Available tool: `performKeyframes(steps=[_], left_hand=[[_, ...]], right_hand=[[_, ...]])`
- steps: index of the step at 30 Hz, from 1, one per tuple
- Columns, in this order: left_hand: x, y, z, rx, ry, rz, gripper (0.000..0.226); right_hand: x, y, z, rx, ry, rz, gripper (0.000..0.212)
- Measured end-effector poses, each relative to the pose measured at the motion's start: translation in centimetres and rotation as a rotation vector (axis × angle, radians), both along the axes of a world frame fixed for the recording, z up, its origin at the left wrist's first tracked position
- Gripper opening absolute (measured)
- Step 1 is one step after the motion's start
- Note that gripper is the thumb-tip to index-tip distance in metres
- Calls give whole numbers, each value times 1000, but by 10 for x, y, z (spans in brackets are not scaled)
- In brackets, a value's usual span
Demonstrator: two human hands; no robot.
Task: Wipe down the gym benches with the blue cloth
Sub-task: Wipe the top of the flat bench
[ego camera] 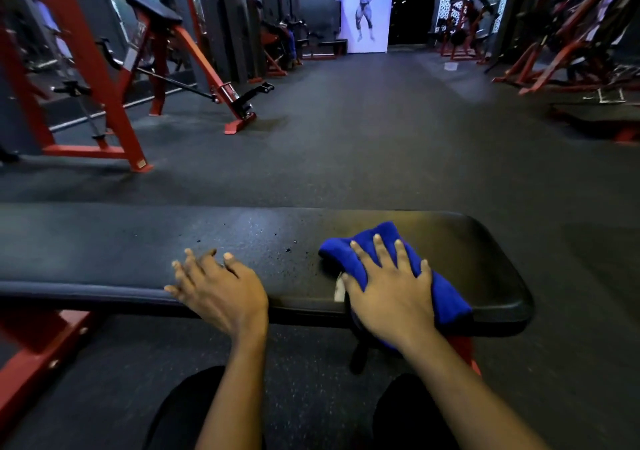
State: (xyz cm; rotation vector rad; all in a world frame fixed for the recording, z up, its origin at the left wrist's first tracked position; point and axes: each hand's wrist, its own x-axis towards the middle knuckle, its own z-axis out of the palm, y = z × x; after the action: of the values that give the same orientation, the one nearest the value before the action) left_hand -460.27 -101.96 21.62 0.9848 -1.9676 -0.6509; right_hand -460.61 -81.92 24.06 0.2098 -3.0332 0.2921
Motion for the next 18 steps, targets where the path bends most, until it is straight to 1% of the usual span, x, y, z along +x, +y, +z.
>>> performKeyframes(steps=[1,3,7,8,10,14,16,18], left_hand=[[-1,-1,0,-2,-2,9,34],[-1,0,0,-19,-18,9,35],[1,0,-4,-41,-42,-8,36],[2,0,-5,-48,-47,-11,36],[1,1,-6,-53,-38,-18,36],[0,0,-8,-70,-52,-5,36],[0,0,-9,-72,-57,-3,37],[-1,0,-9,-78,-71,3,37]], right_hand=[[8,2,-3,14,29,1,62],[-7,4,-1,9,6,-7,63],[-85,-4,13,-11,-172,-26,66],[-99,-7,15,-7,-186,-27,66],[-105,-11,12,20,-151,-5,66],[-68,11,3,24,-59,161,60],[-70,25,4,19,-70,145,59],[-96,28,9,5,-109,54,59]])
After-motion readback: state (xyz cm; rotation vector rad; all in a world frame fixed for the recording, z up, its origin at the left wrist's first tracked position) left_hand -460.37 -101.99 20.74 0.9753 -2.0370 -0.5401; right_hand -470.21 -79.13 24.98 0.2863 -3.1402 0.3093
